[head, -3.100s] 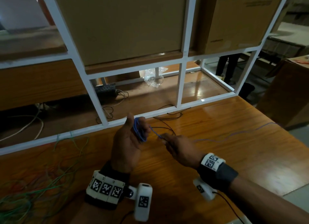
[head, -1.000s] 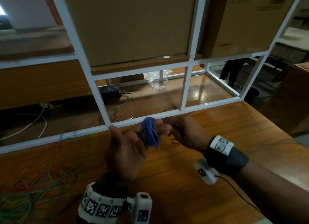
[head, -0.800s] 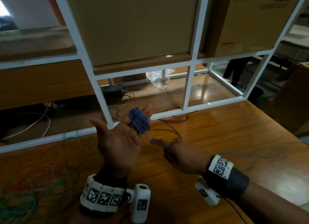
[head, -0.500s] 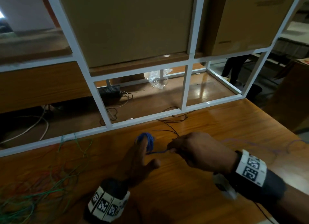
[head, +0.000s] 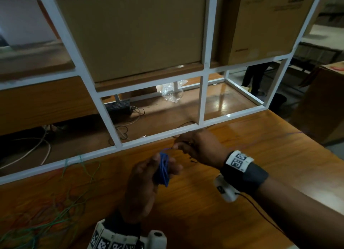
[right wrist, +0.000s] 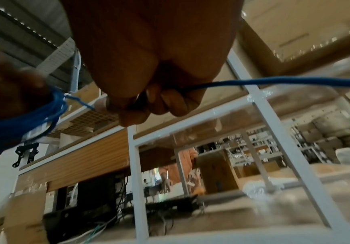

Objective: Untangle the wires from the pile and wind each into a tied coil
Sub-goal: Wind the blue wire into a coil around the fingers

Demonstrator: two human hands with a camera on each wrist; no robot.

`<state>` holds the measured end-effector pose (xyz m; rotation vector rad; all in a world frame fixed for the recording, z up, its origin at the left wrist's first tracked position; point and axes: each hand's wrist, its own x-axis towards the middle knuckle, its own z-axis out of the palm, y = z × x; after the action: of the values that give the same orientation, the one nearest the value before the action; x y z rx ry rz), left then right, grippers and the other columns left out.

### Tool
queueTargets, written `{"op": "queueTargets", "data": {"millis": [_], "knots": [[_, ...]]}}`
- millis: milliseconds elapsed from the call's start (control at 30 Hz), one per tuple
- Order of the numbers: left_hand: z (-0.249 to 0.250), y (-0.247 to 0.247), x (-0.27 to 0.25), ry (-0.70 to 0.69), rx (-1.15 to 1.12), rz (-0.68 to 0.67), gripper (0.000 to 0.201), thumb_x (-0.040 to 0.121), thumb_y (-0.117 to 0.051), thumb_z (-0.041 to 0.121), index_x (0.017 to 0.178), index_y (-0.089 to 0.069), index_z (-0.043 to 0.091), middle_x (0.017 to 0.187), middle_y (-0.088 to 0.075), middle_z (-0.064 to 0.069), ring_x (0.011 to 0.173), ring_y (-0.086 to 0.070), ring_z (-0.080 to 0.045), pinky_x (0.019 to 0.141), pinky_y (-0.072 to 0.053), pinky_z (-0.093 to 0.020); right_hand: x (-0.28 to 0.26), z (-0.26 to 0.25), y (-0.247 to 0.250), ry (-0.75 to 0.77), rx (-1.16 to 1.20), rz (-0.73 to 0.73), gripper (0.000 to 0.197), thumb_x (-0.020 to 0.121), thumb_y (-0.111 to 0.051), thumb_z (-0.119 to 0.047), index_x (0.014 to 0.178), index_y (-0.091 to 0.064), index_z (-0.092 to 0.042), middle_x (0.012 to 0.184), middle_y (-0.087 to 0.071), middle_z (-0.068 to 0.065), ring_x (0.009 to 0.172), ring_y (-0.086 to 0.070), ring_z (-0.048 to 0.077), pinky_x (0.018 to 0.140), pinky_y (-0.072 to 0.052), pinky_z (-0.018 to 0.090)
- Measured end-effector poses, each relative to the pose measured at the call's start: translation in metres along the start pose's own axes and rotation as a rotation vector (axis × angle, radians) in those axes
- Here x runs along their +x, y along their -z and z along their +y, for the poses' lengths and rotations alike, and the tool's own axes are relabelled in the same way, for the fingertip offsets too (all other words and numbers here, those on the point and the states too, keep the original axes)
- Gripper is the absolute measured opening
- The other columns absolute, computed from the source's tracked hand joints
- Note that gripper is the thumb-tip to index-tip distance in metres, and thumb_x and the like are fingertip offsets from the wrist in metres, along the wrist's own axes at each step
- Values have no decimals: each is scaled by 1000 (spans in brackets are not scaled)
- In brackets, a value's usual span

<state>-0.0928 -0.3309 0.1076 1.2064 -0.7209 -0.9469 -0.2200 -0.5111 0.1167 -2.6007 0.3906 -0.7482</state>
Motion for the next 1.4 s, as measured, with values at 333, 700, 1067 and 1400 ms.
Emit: {"op": "queueTargets", "data": {"millis": [333, 700, 1067, 1400], "knots": [[8, 34, 30, -338, -62, 302, 44, 85, -69, 44, 118, -66, 15, 112, -73, -7, 107, -68, -22, 93, -56, -34, -59, -26, -46, -47, 10, -403, 33, 106, -44, -29, 137, -53, -24, 108, -73, -8, 70, -65, 3, 59, -56, 24], [-13, -3, 6, -399, 739, -112, 60, 91, -28, 77, 97, -61, 26, 62, -56, -1, 47, -48, -15, 44, -35, -29, -13, -56, 54, 181, -303, -225, 14, 97, -61, -29, 107, -70, -27, 76, -67, -8, 59, -61, 10, 51, -53, 30], [2, -18, -3, -153, -416, 39, 41, 82, -73, 42, 102, -73, 6, 104, -72, -12, 99, -68, -22, 80, -56, -27, -6, -24, -22, -33, 31, -196, 15, 101, -52, -14, 107, -64, -20, 83, -68, -1, 68, -61, 16, 63, -54, 40], [-27, 27, 25, -271, 831, 439, 26, 92, -63, 43, 110, -61, 24, 71, -59, 4, 54, -54, -5, 47, -38, -17, -55, -45, -37, 35, -105, -427, 36, 104, -49, -18, 139, -55, -27, 107, -72, -3, 72, -64, 12, 55, -45, 19]]}}
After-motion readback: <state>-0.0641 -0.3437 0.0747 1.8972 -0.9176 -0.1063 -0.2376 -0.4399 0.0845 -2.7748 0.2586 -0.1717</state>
